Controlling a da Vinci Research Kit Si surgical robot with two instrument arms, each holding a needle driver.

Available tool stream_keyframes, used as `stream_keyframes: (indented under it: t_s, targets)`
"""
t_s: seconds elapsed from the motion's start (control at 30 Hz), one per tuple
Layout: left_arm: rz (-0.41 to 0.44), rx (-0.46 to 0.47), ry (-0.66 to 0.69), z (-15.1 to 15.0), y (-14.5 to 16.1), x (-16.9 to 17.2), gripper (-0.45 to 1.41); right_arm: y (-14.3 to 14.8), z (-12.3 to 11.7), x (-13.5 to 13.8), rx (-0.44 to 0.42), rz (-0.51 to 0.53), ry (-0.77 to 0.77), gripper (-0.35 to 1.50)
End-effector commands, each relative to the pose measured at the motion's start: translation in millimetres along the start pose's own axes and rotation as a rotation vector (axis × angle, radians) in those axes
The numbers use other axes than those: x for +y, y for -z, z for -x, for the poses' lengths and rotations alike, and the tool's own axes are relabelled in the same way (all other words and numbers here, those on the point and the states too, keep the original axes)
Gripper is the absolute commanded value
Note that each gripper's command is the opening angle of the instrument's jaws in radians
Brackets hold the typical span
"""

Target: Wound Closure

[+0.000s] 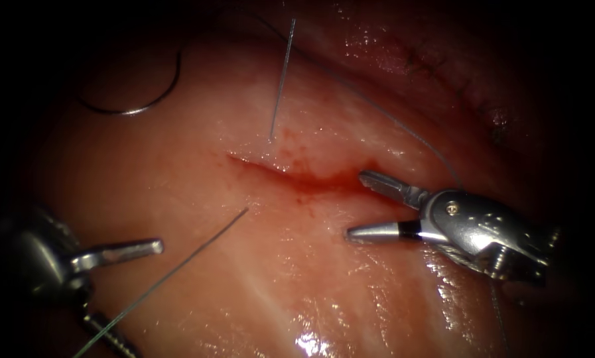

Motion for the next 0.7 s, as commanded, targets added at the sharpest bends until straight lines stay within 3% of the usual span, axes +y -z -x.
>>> stream_keyframes:
  t_s: [0.03,0.2,0.3,0.7]
  targets:
    - [0.007,0.008,0.003,0.6,-0.6,0.7,0.74,-0.7,0.5,-0.4,0.001,-0.004,-0.002,1.23]
    - [0.018,0.023,0.002,0.2,-0.2,0.9,0.59,-0.6,0.6,-0.5,0.001,-0.004,0.000,1.23]
    - [0.030,0.040,0.001,0.0,-0.1,1.0,-0.45,-0.5,0.7,-0.6,0.001,-0.005,0.000,1.23]
    - [-0.006,0.014,0.045,3.3,-1.5,-2.8,-0.45,0.2,-0.9,-2.1,-0.016,-0.004,0.010,1.14]
